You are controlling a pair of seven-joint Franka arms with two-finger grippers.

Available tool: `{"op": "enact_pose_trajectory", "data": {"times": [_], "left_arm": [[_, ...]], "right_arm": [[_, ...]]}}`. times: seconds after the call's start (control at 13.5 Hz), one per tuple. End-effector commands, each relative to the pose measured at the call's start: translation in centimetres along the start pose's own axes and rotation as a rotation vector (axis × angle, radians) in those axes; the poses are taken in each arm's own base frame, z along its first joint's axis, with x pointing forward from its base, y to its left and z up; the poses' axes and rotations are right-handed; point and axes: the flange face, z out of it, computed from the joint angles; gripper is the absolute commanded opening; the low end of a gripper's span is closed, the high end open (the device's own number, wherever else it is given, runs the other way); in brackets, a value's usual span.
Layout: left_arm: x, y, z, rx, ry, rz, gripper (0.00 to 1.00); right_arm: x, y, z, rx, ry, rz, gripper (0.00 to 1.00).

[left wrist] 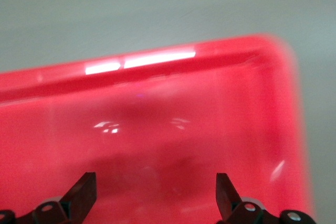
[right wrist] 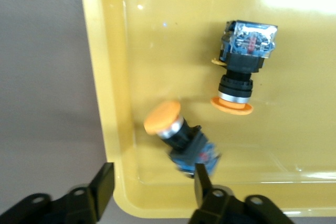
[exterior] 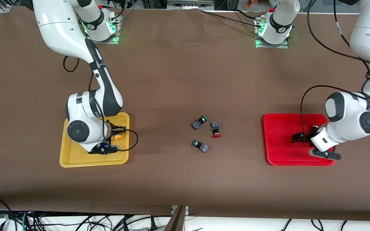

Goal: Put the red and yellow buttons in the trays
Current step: 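Lower the yellow button into the yellow tray while the left gripper drops the red button, then withdraw the right gripper while the left gripper grasps a second red button, then carry the red button with the left gripper over the red tray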

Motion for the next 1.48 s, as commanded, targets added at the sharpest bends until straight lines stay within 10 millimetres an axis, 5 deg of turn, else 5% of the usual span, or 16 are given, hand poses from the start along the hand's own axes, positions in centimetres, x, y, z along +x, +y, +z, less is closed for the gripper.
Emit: {"op": "enact_pose_trajectory", "data": {"times": [0.0,0.15,0.37,0.59,0.81,1.18,1.26,1.4], "left_arm": [[2.1,8.5,-1.0,0.004,0.013,-0.042,1.0],[3.0,16.0,-0.6,-0.002,0.02,-0.095,1.0],[2.3,25.2,2.3,-0.013,-0.006,-0.173,1.0],[0.7,30.7,5.1,0.005,-0.03,-0.195,1.0],[-1.1,34.6,7.9,0.062,-0.035,-0.207,1.0],[-2.2,38.0,10.4,0.135,-0.01,-0.225,1.0],[-2.3,38.1,10.5,0.135,-0.01,-0.223,0.9],[-2.2,37.9,10.4,0.14,-0.005,-0.222,0.41]], "right_arm": [[-1.8,-1.3,-5.9,0.035,0.071,-0.002,1.0],[-3.5,-1.8,-11.6,0.043,0.14,-0.032,1.0],[-7.8,1.4,-20.0,0.055,0.143,-0.015,1.0],[-13.6,3.9,-26.8,0.08,0.137,0.003,1.0],[-19.0,9.3,-28.3,0.117,0.132,0.049,1.0],[-18.9,12.7,-29.2,0.018,0.173,-0.088,1.0],[-18.8,12.6,-29.4,0.032,0.184,-0.098,1.0],[-19.6,11.8,-30.0,0.022,0.178,-0.101,1.0]]}}
